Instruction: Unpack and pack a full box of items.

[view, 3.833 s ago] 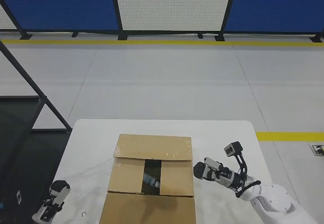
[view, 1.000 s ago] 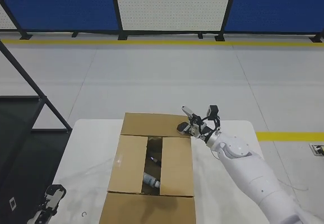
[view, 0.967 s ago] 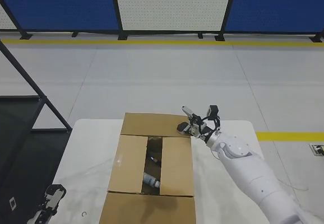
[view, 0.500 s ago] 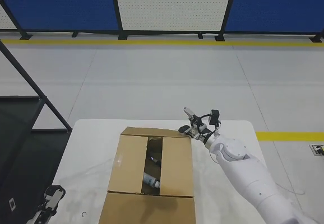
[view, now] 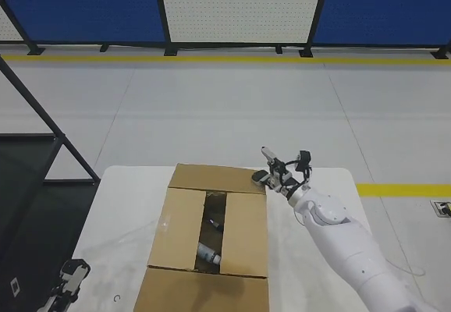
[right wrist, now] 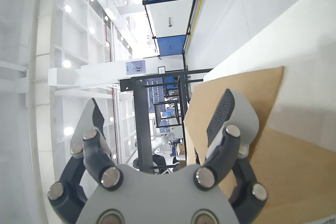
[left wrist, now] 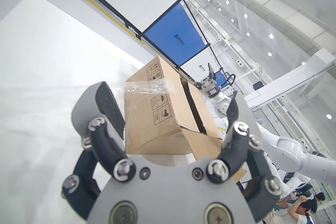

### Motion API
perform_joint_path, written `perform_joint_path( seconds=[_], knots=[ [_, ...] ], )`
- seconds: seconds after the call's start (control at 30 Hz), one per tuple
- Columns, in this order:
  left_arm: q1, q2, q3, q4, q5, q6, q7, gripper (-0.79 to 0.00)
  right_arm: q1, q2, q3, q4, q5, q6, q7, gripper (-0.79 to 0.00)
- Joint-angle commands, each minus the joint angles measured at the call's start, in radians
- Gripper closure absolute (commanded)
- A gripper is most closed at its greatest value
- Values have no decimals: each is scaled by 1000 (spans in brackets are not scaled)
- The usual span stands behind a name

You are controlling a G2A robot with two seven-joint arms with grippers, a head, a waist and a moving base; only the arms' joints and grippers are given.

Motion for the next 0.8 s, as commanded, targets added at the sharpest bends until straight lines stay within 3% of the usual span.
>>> perform_joint_path(
  seconds=[0.0,0.17,0.3,0.6,0.77],
  knots=[
    [2,-1,-7,-15,-1,4,3,-785,-19,9,22,-27,-8,-75,30,-785],
    [-4,1,-31,-69,-18,21,-16,-785,-82,39,90,-129,-6,-199,166,-785],
    [-20,3,-42,-126,-1,46,-46,-785,-142,63,151,-227,36,-225,308,-785],
    [-79,19,-20,-275,-30,201,-270,-785,-251,108,275,-351,175,-161,690,-785],
    [-123,28,14,-319,3,285,-369,-785,-303,130,330,-371,166,-125,763,-785]
  ],
)
